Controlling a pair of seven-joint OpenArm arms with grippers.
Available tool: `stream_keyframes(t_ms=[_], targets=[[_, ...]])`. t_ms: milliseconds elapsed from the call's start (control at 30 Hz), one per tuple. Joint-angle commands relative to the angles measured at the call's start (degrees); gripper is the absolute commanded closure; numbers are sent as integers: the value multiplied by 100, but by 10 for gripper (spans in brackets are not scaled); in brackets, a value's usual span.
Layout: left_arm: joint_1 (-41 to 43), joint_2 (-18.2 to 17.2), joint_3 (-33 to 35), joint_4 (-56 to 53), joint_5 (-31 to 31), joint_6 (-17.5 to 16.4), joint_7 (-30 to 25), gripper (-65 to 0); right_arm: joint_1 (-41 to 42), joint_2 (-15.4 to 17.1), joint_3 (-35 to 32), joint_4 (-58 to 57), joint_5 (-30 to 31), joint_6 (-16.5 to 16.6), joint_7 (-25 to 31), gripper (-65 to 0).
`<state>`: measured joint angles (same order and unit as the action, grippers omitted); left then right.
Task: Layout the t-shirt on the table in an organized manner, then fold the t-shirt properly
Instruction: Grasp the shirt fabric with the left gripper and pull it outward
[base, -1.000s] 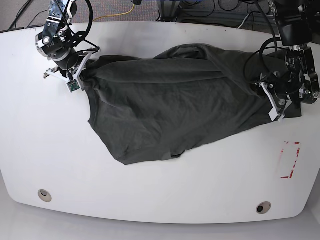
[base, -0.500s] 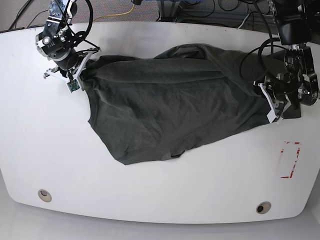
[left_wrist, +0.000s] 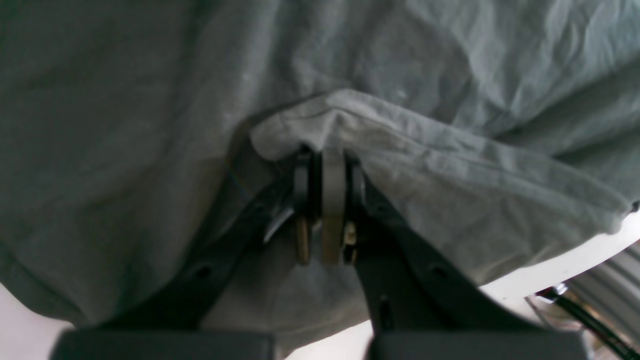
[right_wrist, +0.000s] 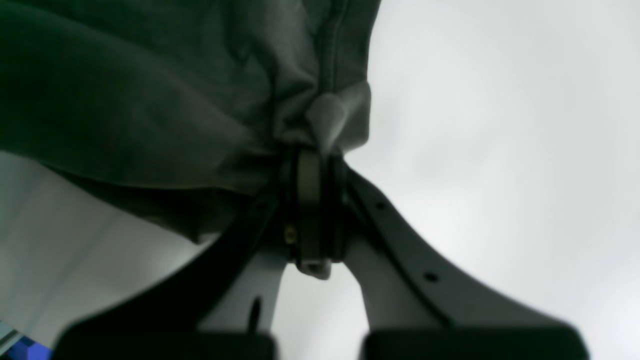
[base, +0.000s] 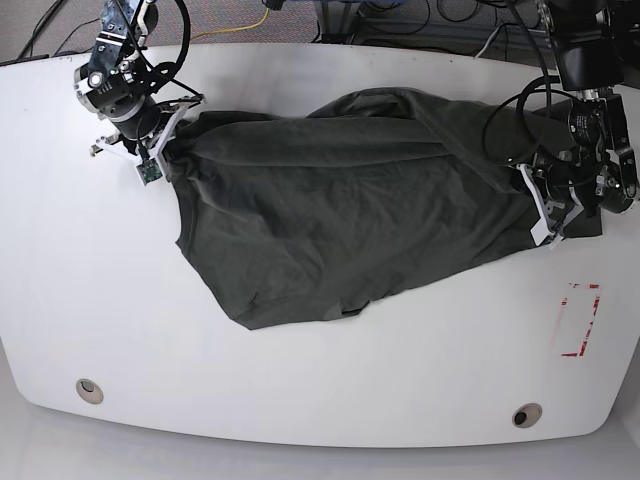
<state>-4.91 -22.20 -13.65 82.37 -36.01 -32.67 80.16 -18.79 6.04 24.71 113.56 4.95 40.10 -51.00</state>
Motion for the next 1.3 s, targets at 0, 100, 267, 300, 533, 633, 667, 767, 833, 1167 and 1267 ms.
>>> stream_keyframes(t_ms=[0, 100, 267, 300, 533, 633, 667, 767, 833, 1167, 1267], targets=[[-76, -106, -28, 295, -69, -61, -16, 0, 37, 51, 21, 130, 72, -10, 111, -2], [-68, -106, -55, 682, -69, -61, -16, 0, 37, 51, 21, 130, 72, -10, 111, -2], [99, -106, -134, 1341, -78, -87, -16, 0, 54, 51, 21, 130, 54, -10, 111, -2], [135, -106, -169, 1456, -78, -96, -16, 0, 63, 51, 21, 130, 54, -10, 111, -2], [785, -334, -363, 2387, -69, -729, -16, 0, 151, 51, 30, 130, 28, -10, 111, -2], [1146, -519, -406, 2634, -69, -733, -16, 0, 169, 51, 30, 130, 28, -10, 103, -2], [1269, -572, -459, 2677, -69, -733, -16, 0, 169, 51, 30, 130, 28, -10, 103, -2], [1673, -712, -767, 2801, -78, -733, -16, 0, 169, 51, 30, 130, 28, -10, 103, -2], [2042, -774, -1110, 2871, -78, -733, -16, 0, 169, 51, 30, 130, 28, -10, 103, -2], [3414, -818, -2270, 2888, -78, -733, -16, 0, 160, 51, 30, 121, 28, -10, 103, -2], [3827, -827, -2341, 2888, -78, -733, -16, 0, 160, 51, 30, 121, 28, -10, 103, -2]])
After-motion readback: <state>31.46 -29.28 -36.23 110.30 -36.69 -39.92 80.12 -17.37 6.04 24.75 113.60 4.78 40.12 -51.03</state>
